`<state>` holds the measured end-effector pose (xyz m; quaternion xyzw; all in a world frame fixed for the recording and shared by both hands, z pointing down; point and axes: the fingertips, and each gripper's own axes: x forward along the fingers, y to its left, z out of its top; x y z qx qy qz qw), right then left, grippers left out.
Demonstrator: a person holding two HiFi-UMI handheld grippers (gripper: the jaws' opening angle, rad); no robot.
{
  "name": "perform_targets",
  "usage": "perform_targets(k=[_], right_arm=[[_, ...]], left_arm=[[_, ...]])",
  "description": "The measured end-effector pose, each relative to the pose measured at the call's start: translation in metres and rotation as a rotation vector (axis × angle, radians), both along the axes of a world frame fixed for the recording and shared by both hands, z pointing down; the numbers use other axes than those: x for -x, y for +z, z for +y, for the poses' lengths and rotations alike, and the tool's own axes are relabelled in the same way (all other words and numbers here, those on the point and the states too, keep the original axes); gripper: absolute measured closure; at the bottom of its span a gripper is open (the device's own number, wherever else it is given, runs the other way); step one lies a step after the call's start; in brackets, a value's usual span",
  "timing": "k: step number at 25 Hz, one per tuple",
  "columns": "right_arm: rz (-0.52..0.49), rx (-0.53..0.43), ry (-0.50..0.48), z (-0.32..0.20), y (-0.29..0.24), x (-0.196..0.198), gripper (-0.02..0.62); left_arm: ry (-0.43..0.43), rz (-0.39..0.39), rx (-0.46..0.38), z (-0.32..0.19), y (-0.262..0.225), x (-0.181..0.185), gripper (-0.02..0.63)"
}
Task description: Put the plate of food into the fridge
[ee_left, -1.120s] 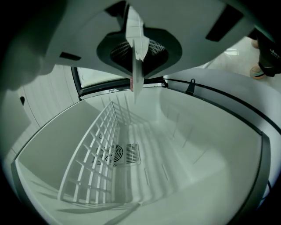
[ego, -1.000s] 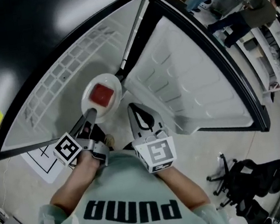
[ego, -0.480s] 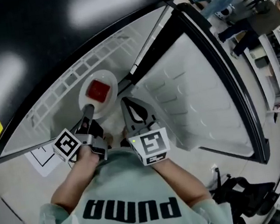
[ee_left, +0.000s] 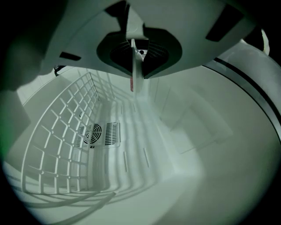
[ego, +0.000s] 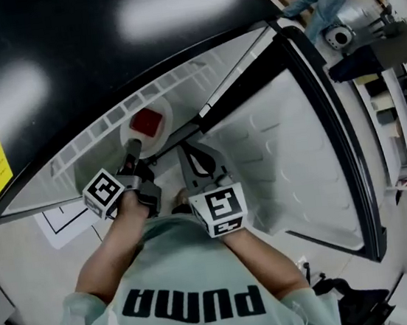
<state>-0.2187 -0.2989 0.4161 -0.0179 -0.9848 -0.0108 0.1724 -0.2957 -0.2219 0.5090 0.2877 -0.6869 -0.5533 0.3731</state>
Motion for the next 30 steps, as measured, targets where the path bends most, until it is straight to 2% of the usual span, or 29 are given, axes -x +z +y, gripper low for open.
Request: perform_targets(k=[9, 30], right_arm=[[0.02, -0.012, -0.02, -0.006, -0.001, -0.004, 0.591], [0.01, 0.01, -0.008, -0.008, 0.0, -0.002, 0.591]], left_arm=[[-0.074, 0.004, 0.039, -0.008, 0.011, 0.025, 0.569], [-0.096, 0.011, 0.144, -0.005, 0.04, 0.046, 0.569]])
